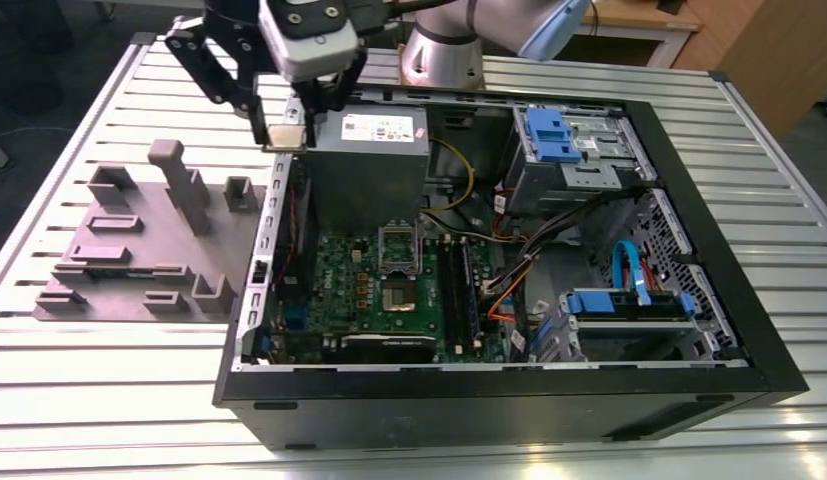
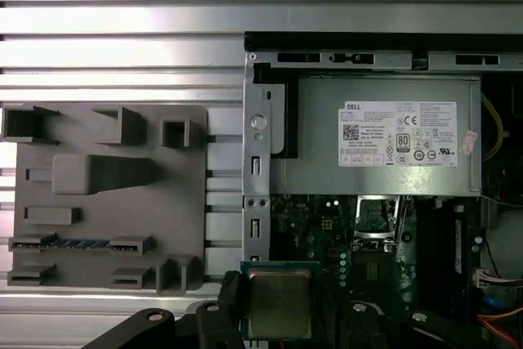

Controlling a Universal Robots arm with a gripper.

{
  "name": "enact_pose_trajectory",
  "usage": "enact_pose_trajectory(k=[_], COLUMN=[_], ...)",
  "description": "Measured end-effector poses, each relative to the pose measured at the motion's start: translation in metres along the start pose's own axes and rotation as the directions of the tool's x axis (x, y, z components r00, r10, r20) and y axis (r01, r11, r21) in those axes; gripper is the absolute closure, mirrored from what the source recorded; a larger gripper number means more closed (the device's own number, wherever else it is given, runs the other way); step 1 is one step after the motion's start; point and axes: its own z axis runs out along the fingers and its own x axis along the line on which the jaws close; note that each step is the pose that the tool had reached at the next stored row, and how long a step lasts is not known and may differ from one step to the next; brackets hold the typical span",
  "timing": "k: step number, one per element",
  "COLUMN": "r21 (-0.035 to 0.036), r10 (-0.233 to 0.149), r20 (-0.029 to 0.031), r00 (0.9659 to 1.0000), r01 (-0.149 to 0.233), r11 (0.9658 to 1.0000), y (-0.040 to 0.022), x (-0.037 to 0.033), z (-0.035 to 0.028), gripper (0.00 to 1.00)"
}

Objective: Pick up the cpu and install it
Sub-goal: 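Pick up the cpu and move it towards the insertion slot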

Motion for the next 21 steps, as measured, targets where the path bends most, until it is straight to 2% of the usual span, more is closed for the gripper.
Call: enact_pose_trajectory(k=[3, 8, 21], r21=[0.0001, -0.0001, 0.0001], r10=[0.000, 0.000, 0.000], r20=[0.0000, 0.0007, 0.0010], r00=[1.0000, 1.0000, 1.0000], r01=[0.000, 0.000, 0.000], r11=[1.0000, 1.0000, 1.0000], y=[-0.0005, -0.0008, -0.0008], x=[-0.0104, -0.0205, -0.0207], z=[0.0003, 0.0019, 0.0018], gripper=[0.53, 0.53, 0.53])
